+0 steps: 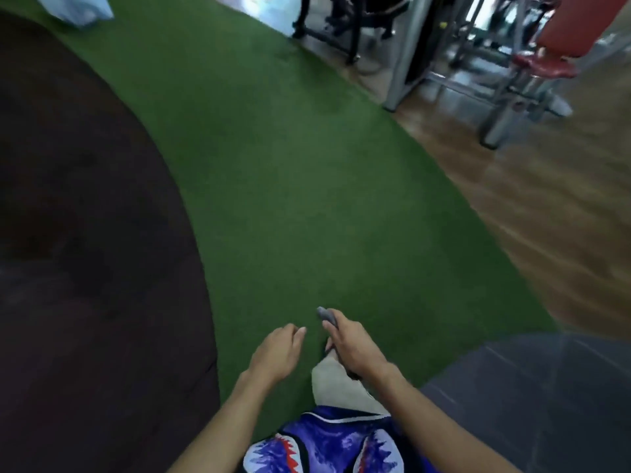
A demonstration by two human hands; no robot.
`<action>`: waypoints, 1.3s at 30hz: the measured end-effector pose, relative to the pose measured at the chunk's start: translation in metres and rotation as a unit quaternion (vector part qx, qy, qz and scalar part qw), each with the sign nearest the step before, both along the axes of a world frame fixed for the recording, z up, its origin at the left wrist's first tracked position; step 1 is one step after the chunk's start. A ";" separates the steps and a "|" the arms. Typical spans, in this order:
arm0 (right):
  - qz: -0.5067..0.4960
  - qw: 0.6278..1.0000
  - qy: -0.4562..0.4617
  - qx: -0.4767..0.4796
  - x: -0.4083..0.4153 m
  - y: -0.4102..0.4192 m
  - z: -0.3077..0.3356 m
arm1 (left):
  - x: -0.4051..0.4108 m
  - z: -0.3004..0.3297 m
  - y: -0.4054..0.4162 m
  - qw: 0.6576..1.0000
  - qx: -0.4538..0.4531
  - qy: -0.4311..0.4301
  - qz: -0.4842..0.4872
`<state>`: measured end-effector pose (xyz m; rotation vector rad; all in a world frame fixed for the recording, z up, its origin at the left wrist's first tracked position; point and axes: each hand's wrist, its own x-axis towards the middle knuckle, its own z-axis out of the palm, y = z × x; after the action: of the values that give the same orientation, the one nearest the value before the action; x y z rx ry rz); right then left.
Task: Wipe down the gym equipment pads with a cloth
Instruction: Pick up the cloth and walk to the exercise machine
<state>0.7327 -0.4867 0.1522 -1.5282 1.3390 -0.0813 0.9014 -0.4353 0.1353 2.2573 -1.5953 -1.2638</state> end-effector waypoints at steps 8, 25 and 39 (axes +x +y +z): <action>0.159 0.987 0.000 0.015 0.150 -0.184 -0.009 | 0.141 -0.012 -0.141 0.991 0.025 -0.012 0.127; 0.331 0.942 0.030 -0.034 0.529 -0.518 -0.022 | 0.488 -0.013 -0.420 0.968 0.039 -0.018 0.247; 0.387 0.920 -0.021 -0.055 0.958 -0.736 -0.009 | 0.884 -0.002 -0.622 0.941 0.029 -0.029 0.335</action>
<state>1.6911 -1.2231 0.1434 -2.0385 0.6245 0.3134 1.7855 -1.0578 0.1330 2.5496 -0.6735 -1.0547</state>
